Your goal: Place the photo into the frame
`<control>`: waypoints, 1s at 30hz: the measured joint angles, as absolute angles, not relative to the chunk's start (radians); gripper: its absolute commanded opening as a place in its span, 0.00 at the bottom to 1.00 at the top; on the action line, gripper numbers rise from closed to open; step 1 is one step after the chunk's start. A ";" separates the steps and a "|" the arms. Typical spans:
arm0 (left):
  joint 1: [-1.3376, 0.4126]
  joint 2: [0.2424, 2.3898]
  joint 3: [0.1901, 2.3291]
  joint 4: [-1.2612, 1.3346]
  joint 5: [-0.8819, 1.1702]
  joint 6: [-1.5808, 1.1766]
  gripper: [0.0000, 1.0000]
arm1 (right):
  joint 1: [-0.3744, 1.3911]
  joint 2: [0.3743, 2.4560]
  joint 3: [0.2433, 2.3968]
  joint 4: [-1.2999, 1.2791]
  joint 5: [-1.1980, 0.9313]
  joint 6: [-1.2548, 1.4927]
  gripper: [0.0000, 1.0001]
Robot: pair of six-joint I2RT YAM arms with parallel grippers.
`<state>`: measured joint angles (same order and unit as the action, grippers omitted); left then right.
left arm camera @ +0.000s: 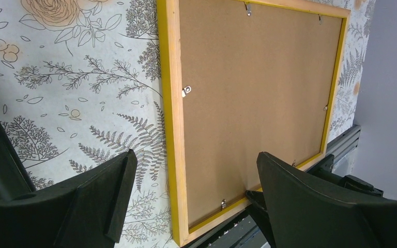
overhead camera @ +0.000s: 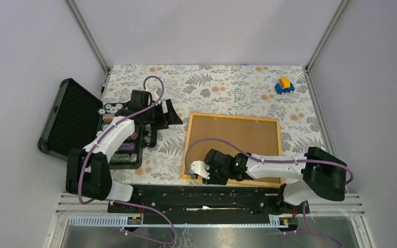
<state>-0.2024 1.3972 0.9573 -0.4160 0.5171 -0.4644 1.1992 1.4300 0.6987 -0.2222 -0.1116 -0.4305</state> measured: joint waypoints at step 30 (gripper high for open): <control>-0.188 1.334 0.937 -0.393 0.525 -0.521 0.93 | 1.114 1.329 0.640 -0.003 0.020 -0.221 0.00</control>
